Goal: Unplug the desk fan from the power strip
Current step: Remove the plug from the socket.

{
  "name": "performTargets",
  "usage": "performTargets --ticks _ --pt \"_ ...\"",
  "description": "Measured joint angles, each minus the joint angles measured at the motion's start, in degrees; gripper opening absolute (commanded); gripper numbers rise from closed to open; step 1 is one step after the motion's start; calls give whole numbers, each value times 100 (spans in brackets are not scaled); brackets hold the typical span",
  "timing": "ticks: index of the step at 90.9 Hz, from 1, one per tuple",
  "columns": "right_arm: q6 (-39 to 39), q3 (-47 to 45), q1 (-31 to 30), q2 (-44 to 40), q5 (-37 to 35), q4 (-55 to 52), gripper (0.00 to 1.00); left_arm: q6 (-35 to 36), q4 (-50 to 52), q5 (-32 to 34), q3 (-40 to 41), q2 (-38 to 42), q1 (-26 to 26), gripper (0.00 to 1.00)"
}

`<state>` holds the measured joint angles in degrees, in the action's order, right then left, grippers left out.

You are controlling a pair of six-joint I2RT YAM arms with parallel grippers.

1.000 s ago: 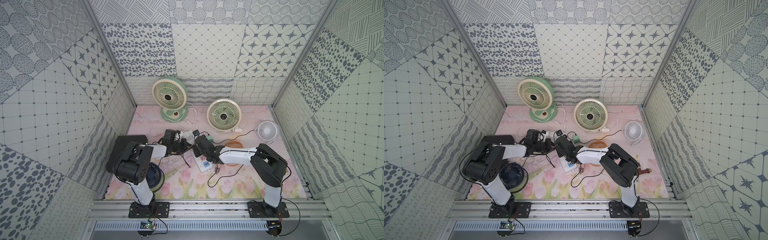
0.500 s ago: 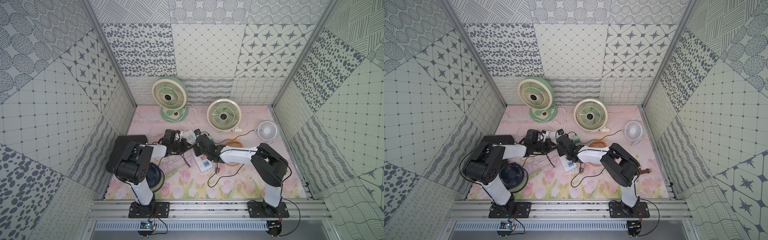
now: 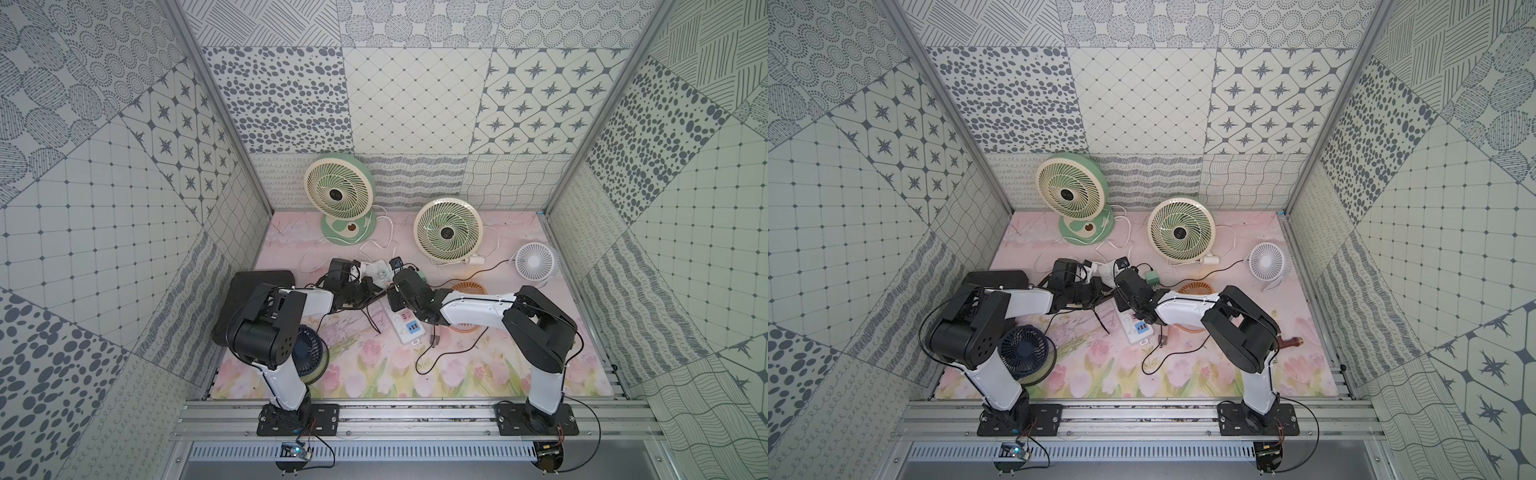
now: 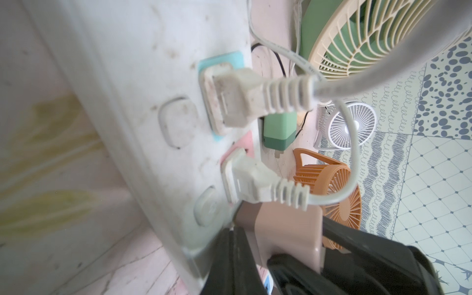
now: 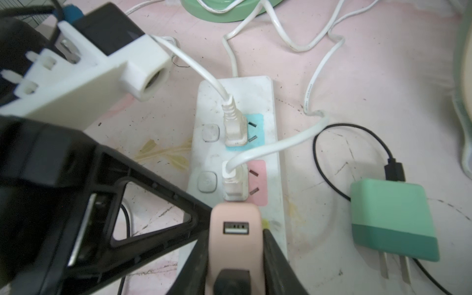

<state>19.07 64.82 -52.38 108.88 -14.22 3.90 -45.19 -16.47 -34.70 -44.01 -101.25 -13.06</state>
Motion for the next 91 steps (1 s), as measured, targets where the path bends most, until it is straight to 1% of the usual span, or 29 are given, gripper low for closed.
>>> performTargets --ticks 16,23,37,58,76,83,91 --pt "-278 114 -260 57 -498 -155 17 0 7 -22 0 0 9 0" --pt "-238 94 -212 55 -439 -118 17 0 9 -20 0 0 9 0" --pt "2 -24 -22 -20 -76 13 17 0 4 -11 0 0 9 0" --pt "-166 4 -219 -13 -400 -66 17 0 15 -28 0 -2 9 0" --pt "4 -83 -37 -63 -83 26 17 0 9 -17 0 -4 9 0" --pt "-81 -44 -127 -57 -214 -33 17 0 -2 -28 0 -13 9 0" --pt "-271 61 -286 -17 -542 -155 17 0 -20 -66 0 -35 11 0"
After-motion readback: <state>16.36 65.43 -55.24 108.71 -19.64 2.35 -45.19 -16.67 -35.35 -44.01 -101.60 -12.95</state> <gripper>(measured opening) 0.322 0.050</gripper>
